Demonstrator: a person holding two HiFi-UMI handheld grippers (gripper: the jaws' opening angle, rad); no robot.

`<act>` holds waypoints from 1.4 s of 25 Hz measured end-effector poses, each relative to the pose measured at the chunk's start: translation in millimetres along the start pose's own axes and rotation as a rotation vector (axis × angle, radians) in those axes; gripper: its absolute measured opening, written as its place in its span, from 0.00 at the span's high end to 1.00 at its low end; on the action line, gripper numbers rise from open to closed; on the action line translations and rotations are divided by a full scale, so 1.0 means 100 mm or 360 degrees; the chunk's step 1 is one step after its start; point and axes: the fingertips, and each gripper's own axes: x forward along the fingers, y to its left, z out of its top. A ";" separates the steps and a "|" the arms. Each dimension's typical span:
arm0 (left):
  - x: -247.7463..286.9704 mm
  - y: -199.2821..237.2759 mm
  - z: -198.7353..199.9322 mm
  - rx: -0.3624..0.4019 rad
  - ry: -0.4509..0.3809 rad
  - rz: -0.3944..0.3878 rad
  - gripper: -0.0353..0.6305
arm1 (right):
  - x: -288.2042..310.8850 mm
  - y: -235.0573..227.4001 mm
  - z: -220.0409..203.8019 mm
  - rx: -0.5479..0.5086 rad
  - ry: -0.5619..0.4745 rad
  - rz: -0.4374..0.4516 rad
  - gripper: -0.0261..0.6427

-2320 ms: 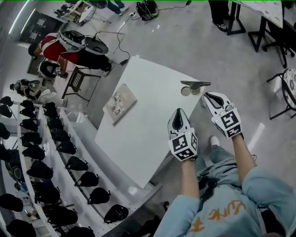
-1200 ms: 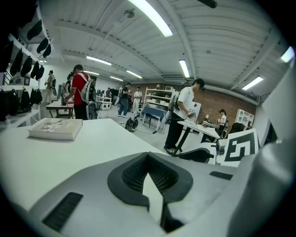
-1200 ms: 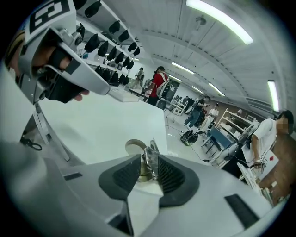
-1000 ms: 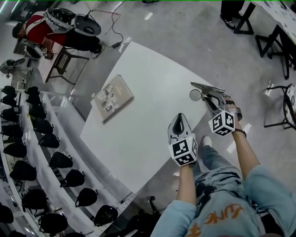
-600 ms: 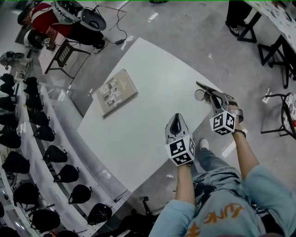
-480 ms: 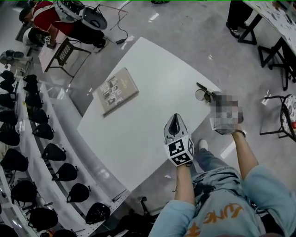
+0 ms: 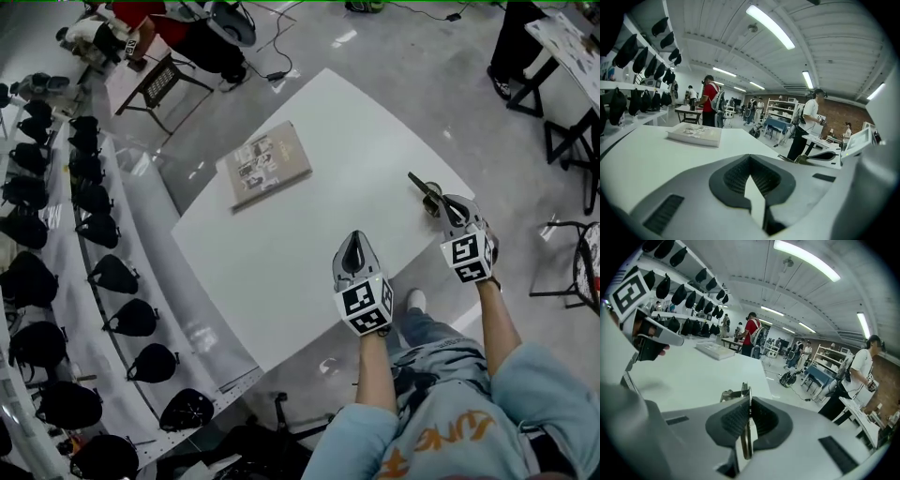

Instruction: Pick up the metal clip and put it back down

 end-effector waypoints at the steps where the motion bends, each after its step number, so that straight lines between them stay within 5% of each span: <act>1: -0.04 0.06 0.04 -0.0005 -0.0015 0.0025 0.93 | -0.01 0.04 0.07 0.0016 -0.0019 0.0015 0.91; 8: -0.37 0.63 0.28 -0.0059 -0.0113 0.0218 0.93 | 0.00 0.43 0.62 0.0150 -0.0167 0.0164 0.91; 24: -1.27 2.26 0.39 -0.0233 -0.0238 0.0733 0.93 | 0.40 1.87 1.79 0.0040 -0.0342 0.0607 0.91; 30: -1.51 2.78 0.48 -0.0098 -0.0196 0.0904 0.93 | 0.54 2.59 2.20 0.0018 -0.0381 0.0788 0.91; 35: -1.54 3.21 0.53 -0.0133 -0.0195 0.0949 0.93 | 0.72 3.14 2.54 -0.0027 -0.0393 0.0900 0.91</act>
